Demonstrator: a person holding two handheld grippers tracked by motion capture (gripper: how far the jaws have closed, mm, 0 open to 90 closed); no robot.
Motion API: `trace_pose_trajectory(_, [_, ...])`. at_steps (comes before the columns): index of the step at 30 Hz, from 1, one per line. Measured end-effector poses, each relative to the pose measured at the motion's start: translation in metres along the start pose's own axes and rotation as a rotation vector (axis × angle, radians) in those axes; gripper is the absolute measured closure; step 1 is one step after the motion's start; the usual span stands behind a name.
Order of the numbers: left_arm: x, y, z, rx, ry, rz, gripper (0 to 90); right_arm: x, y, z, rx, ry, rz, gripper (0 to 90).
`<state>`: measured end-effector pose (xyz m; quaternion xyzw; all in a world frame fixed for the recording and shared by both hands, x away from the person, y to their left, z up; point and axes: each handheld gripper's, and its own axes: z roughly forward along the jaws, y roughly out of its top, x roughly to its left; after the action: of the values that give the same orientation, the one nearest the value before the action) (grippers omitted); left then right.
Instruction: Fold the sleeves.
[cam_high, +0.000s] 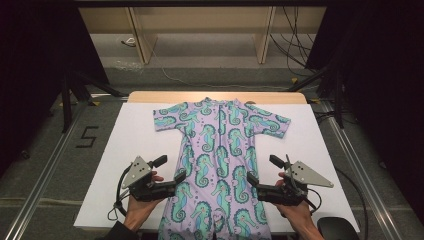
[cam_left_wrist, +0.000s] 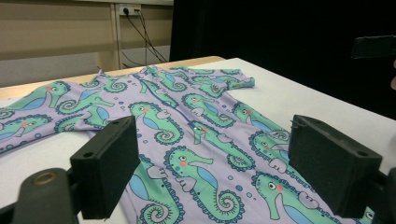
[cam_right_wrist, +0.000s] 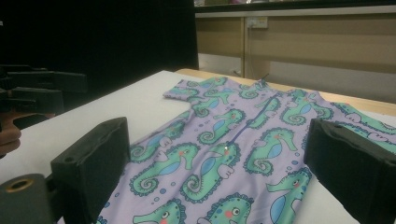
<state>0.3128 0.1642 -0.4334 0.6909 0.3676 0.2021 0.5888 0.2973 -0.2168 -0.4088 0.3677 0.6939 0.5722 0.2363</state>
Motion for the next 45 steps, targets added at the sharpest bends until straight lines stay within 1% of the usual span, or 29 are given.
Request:
trace_pose_trajectory(3, [0.001,0.001,0.0,0.005,0.017,0.0,15.9,-0.001,0.0,0.0,-0.002,-0.003,0.002,8.4])
trace_pose_trajectory(4, [0.003,0.002,0.001,0.01,0.021,-0.006,16.0,-0.001,0.0,0.0,-0.002,-0.004,0.002,8.9])
trace_pose_trajectory(5, [0.003,0.002,0.001,0.01,0.021,-0.006,16.0,-0.001,0.0,0.0,-0.002,-0.004,0.002,8.9])
trace_pose_trajectory(9, [0.006,0.006,0.0,0.008,0.04,0.013,16.0,-0.001,0.0,0.0,-0.003,-0.008,0.002,9.1])
trace_pose_trajectory(12, [0.009,0.009,0.0,0.001,0.044,-0.003,16.1,-0.001,0.0,-0.001,-0.005,-0.013,0.001,9.1])
trace_pose_trajectory(13, [0.01,0.01,0.001,-0.001,0.046,-0.006,16.1,-0.002,0.0,-0.001,-0.005,-0.012,0.008,9.1])
trace_pose_trajectory(16, [0.011,0.013,0.003,-0.003,0.052,-0.01,16.1,-0.002,-0.001,0.0,-0.001,-0.015,0.007,9.1])
trace_pose_trajectory(18, [0.014,0.016,0.008,0.014,0.052,-0.006,16.1,-0.002,-0.001,0.0,-0.003,-0.017,0.001,9.1])
trace_pose_trajectory(23, [0.018,0.023,0.016,0.033,0.061,-0.001,16.1,-0.002,0.0,-0.001,-0.004,-0.022,-0.005,9.1])
trace_pose_trajectory(25, [0.022,0.026,0.019,0.035,0.069,-0.004,16.0,-0.003,0.0,-0.001,-0.005,-0.024,-0.005,9.1])
trace_pose_trajectory(26, [0.027,0.03,0.021,0.016,0.08,-0.02,16.3,-0.003,0.0,-0.001,-0.007,-0.025,-0.002,9.1])
trace_pose_trajectory(27, [0.027,0.03,0.021,0.016,0.08,-0.02,16.5,-0.003,0.0,-0.001,-0.007,-0.025,-0.002,9.1])
trace_pose_trajectory(29, [0.033,0.035,0.026,0.009,0.107,-0.021,16.6,-0.003,0.001,0.0,-0.005,-0.022,0.004,9.1])
trace_pose_trajectory(30, [0.033,0.035,0.026,0.009,0.107,-0.021,16.7,-0.003,0.001,0.0,-0.004,-0.022,0.0,9.1])
trace_pose_trajectory(31, [0.038,0.039,0.029,0.008,0.107,-0.032,16.6,-0.002,0.001,0.0,-0.005,-0.022,-0.003,9.1])
trace_pose_trajectory(33, [0.04,0.041,0.03,0.013,0.108,-0.033,16.6,-0.002,0.001,0.0,-0.005,-0.02,-0.003,9.1])
trace_pose_trajectory(35, [0.044,0.044,0.034,0.016,0.123,-0.029,16.6,-0.003,0.001,0.0,-0.005,-0.021,-0.002,9.1])
trace_pose_trajectory(40, [0.057,0.049,0.046,0.05,0.154,-0.016,16.8,-0.003,0.001,0.0,-0.003,-0.017,-0.001,9.1])
trace_pose_trajectory(41, [0.064,0.051,0.051,0.065,0.171,-0.017,16.9,-0.003,0.0,0.0,-0.003,-0.015,-0.001,9.1])
trace_pose_trajectory(42, [0.067,0.052,0.054,0.07,0.183,-0.02,16.9,-0.003,0.0,0.0,0.0,-0.014,-0.002,9.3])
trace_pose_trajectory(43, [0.067,0.052,0.054,0.07,0.183,-0.02,17.0,-0.003,0.0,0.0,-0.001,-0.014,-0.002,9.3])
trace_pose_trajectory(44, [0.075,0.054,0.06,0.091,0.199,-0.029,17.0,-0.003,0.0,0.0,0.0,-0.014,-0.002,9.3])
trace_pose_trajectory(45, [0.075,0.054,0.06,0.091,0.199,-0.029,17.0,-0.003,0.0,0.001,-0.001,-0.014,-0.001,9.4])
